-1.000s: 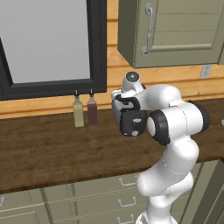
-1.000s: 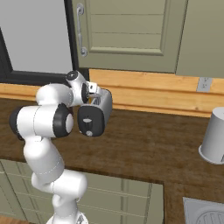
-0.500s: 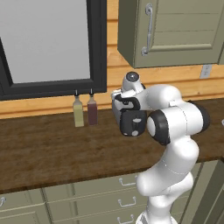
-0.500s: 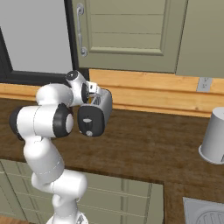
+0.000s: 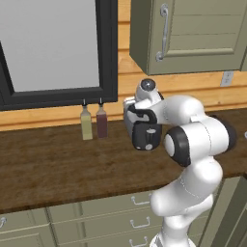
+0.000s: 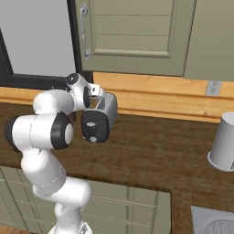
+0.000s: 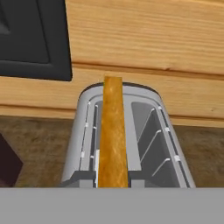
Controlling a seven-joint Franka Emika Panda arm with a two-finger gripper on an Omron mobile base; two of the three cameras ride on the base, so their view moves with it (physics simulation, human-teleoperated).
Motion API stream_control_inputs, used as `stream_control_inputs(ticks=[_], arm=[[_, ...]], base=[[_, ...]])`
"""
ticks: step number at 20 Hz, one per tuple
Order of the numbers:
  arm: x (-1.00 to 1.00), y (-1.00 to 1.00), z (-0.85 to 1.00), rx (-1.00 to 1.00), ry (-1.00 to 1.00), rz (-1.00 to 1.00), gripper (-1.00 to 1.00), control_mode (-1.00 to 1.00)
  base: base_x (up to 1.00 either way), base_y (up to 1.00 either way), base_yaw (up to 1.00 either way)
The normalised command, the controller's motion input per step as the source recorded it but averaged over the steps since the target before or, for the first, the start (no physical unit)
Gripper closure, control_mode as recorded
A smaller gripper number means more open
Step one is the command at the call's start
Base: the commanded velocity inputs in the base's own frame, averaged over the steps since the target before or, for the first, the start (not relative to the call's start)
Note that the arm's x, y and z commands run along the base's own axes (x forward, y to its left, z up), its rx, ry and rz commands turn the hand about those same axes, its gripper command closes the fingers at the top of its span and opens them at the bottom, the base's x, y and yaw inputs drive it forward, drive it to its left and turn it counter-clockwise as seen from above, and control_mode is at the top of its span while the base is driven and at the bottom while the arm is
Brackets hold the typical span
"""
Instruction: Start the toaster. Once the lever pops up, take the bread to the plate on the dining counter.
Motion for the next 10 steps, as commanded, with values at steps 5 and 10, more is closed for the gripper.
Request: stream_control_inputs(ticks=[5,10], arm=[[-0.18,0.10,0.63,0.00,-0.05,0.00,1.00,-1.00],[-0.30,0.11,0.53,0.00,-0.01,0.00,1.00,-1.00]], base=[[0.00,0.00,0.00],[0.00,0.00,0.00]])
